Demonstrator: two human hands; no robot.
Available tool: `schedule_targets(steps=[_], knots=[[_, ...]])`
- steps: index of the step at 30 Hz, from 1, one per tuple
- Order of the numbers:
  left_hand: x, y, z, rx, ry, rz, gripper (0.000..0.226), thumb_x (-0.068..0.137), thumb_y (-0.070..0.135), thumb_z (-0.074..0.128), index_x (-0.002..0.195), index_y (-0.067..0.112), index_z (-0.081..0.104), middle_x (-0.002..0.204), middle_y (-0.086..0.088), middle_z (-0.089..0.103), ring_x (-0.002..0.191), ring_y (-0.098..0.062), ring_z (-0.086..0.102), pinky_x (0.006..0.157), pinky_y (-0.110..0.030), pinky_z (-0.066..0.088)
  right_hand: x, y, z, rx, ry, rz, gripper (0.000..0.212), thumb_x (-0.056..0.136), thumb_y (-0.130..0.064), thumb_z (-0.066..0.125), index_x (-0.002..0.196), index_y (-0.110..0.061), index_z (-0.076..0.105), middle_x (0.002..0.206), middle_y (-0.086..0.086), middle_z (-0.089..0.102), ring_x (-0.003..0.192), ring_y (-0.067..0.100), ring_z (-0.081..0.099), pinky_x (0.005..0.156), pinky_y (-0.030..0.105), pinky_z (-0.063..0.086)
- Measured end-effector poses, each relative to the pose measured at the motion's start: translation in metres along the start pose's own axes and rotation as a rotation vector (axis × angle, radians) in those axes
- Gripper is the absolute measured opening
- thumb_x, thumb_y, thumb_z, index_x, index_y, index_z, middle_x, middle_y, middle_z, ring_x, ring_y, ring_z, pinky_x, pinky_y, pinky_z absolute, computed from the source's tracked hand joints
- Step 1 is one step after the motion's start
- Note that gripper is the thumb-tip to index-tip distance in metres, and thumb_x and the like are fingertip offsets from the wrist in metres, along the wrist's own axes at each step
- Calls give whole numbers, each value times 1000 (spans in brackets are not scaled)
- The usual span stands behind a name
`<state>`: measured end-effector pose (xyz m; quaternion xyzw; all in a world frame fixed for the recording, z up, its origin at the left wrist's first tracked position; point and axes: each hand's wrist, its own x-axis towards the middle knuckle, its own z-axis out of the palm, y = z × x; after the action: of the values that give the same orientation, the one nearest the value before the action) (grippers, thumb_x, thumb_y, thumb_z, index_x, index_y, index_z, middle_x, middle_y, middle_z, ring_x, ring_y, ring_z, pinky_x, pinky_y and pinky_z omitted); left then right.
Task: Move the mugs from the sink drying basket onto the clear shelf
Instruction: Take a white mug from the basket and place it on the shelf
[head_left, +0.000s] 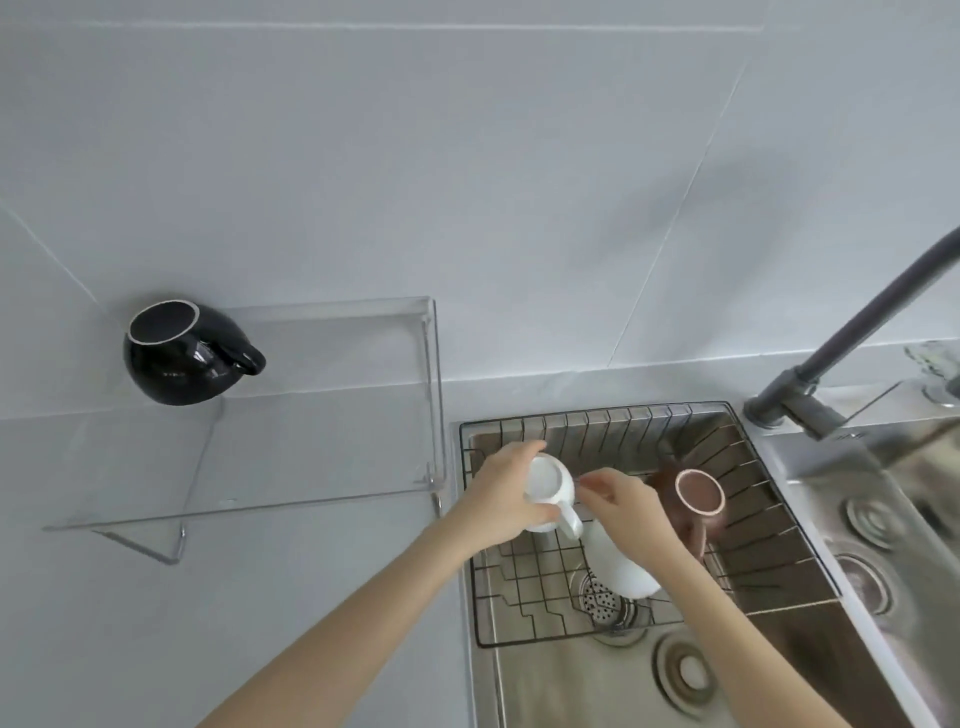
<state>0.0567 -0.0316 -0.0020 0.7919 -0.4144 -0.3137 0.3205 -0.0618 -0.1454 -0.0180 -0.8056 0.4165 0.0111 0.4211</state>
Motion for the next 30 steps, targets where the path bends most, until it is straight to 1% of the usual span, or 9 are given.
schedule_targets(steps=[3, 5, 8, 12, 14, 19, 22, 27, 30], knots=[[19, -23, 25, 15, -38, -83, 77, 70, 17, 72, 136, 17, 34, 140, -5, 42, 126, -22, 42, 97, -27, 33, 7, 19, 21, 0, -11, 77, 33, 89, -21, 52, 120, -10, 54, 115, 4, 64, 96, 19, 57, 65, 9, 42], [31, -35, 38, 43, -35, -113, 80, 67, 16, 74, 136, 17, 33, 138, -5, 41, 125, -22, 42, 100, -29, 36, 13, 26, 35, 41, 4, 100, 31, 90, -17, 50, 118, -6, 55, 108, 10, 66, 97, 25, 59, 70, 21, 41], [47, -47, 53, 117, -28, -158, 90, 63, 23, 78, 138, 14, 28, 140, -11, 39, 129, -26, 39, 107, -39, 36, 22, 33, 49, -23, 21, 117, 23, 92, -17, 45, 95, 1, 59, 84, 17, 64, 74, 27, 53, 62, 30, 36], [59, -52, 64, 163, -10, -218, 96, 66, 24, 77, 141, 5, 20, 147, -17, 33, 135, -30, 33, 110, -41, 32, 32, 36, 58, -219, -14, 94, 23, 94, -16, 42, 100, -1, 57, 100, 18, 65, 87, 32, 60, 67, 33, 40], [62, -53, 66, 157, 33, -224, 90, 67, 21, 76, 139, 5, 24, 143, -15, 39, 132, -28, 38, 107, -37, 35, 34, 37, 60, -319, -17, 81, 18, 94, -12, 42, 103, -2, 54, 100, 16, 67, 82, 30, 59, 63, 34, 41], [62, -52, 61, 168, 34, -223, 85, 66, 21, 77, 136, 6, 31, 133, -13, 50, 120, -28, 49, 96, -35, 42, 30, 38, 59, -181, 18, 70, 20, 94, -15, 44, 100, 1, 53, 80, 16, 64, 68, 25, 50, 62, 37, 43], [59, -44, 53, 166, 40, -205, 88, 66, 22, 77, 138, 6, 29, 133, -11, 50, 121, -28, 49, 98, -36, 42, 25, 35, 51, -130, 41, 43, 23, 94, -20, 45, 100, 0, 54, 85, 20, 68, 67, 26, 49, 59, 33, 37], [50, -18, 21, 123, 173, -102, 81, 62, 25, 78, 133, 16, 39, 124, -3, 58, 114, -25, 54, 90, -33, 44, 11, 7, 22, -33, 182, -80, 24, 93, -23, 47, 95, -3, 58, 74, 11, 63, 70, 29, 54, 59, 31, 34], [40, 3, -4, 97, 271, 3, 80, 62, 27, 79, 131, 14, 40, 123, -3, 58, 114, -24, 54, 92, -34, 45, 1, -19, 1, -21, 274, -202, 24, 92, -24, 49, 93, -3, 61, 72, 14, 68, 68, 32, 58, 58, 33, 37]])
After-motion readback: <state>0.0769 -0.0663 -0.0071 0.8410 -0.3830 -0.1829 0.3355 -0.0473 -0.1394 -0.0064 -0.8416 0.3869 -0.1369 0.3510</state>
